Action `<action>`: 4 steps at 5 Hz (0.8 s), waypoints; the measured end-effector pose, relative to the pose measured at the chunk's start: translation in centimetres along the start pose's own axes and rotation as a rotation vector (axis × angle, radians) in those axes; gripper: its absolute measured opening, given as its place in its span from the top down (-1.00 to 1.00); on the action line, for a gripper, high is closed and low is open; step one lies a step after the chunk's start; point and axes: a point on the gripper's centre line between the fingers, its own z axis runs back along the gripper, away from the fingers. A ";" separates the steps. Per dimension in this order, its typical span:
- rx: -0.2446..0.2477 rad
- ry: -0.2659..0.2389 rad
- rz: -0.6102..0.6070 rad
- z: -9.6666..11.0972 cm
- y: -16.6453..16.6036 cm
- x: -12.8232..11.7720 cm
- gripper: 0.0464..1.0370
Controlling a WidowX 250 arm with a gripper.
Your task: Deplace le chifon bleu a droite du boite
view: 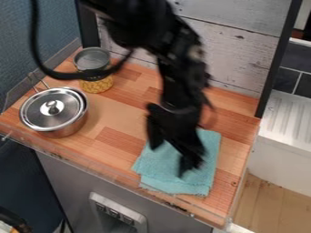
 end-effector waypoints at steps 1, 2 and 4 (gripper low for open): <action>0.012 0.014 0.033 -1.3 -1.0 1.1 -0.93; 0.019 0.041 0.042 -2.9 -0.7 1.8 -0.93; 0.033 0.024 0.122 -3.6 3.9 3.8 -0.92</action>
